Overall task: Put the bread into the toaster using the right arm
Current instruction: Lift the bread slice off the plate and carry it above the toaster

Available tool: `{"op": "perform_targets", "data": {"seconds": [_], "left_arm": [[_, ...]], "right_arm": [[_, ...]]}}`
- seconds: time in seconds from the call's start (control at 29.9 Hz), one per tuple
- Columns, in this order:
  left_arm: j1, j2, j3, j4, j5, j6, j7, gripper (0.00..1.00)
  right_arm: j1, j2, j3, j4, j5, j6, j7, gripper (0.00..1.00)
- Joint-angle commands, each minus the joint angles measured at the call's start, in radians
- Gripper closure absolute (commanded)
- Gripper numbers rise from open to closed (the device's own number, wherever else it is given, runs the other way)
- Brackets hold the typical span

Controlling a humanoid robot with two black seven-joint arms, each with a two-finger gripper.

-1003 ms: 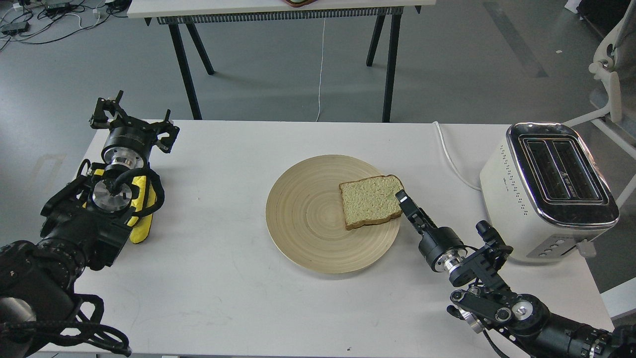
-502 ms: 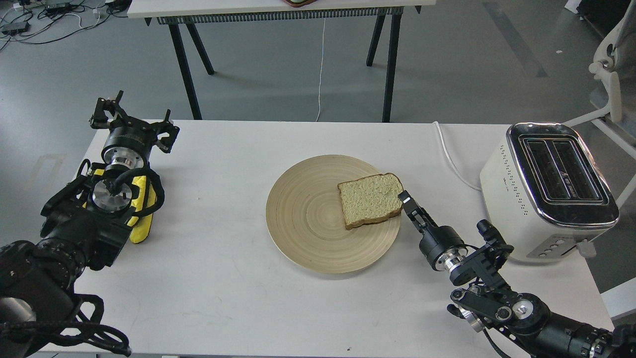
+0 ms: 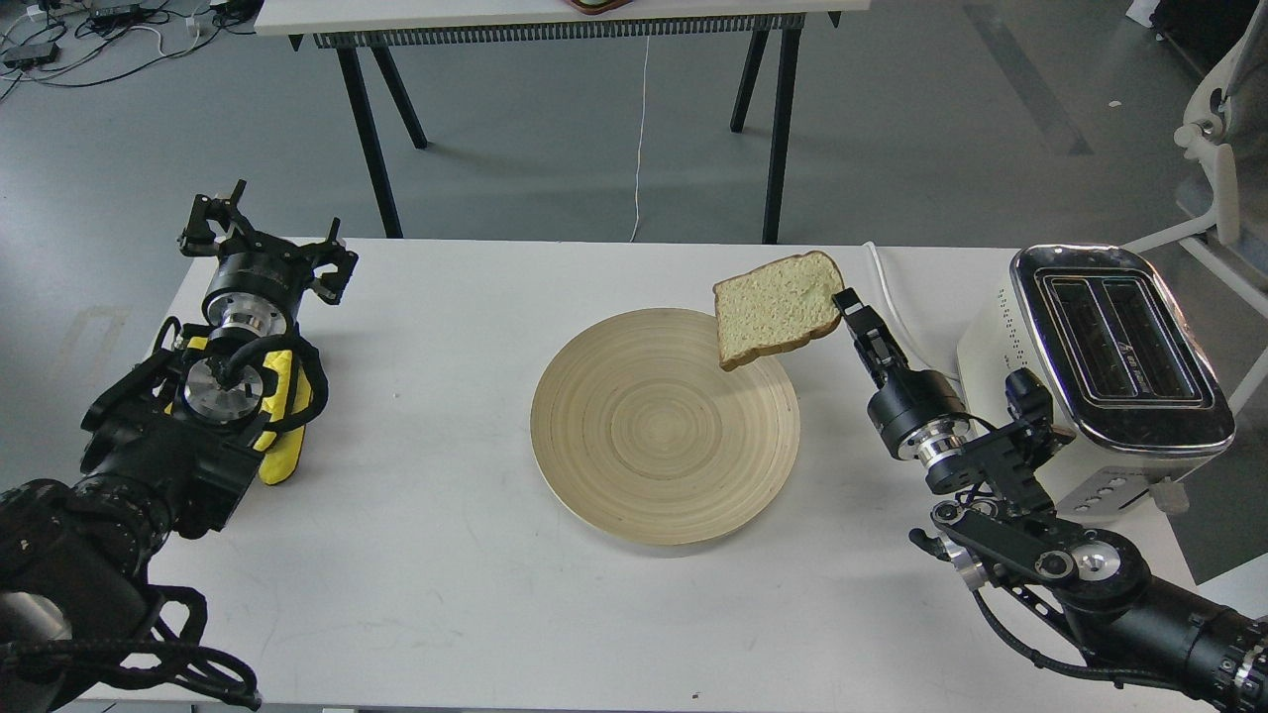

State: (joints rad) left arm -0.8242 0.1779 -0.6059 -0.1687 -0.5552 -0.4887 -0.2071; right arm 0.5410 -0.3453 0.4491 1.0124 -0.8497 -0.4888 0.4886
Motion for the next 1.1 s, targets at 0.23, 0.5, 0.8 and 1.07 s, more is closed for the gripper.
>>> {"op": "perform_targets", "data": {"seconds": [0.23, 0.5, 0.8, 1.07], "left_arm": [[0.0, 0.0, 0.0, 0.0, 0.0, 0.0, 0.0, 0.0], [0.0, 0.0, 0.0, 0.0, 0.0, 0.0, 0.0, 0.0], [0.0, 0.0, 0.0, 0.0, 0.0, 0.0, 0.0, 0.0], [-0.001, 0.0, 0.0, 0.0, 0.0, 0.0, 0.0, 0.0]], "right_arm": [[-0.035, -0.567, 0.163, 0.376, 0.001, 0.0, 0.0, 1.0], [-0.141, -0.863, 0.16, 0.374, 0.001, 0.0, 0.0, 1.0], [-0.184, -0.896, 0.154, 0.338, 0.001, 0.0, 0.0, 1.0], [-0.223, -0.911, 0.123, 0.304, -0.002, 0.0, 0.0, 1.0]]}}
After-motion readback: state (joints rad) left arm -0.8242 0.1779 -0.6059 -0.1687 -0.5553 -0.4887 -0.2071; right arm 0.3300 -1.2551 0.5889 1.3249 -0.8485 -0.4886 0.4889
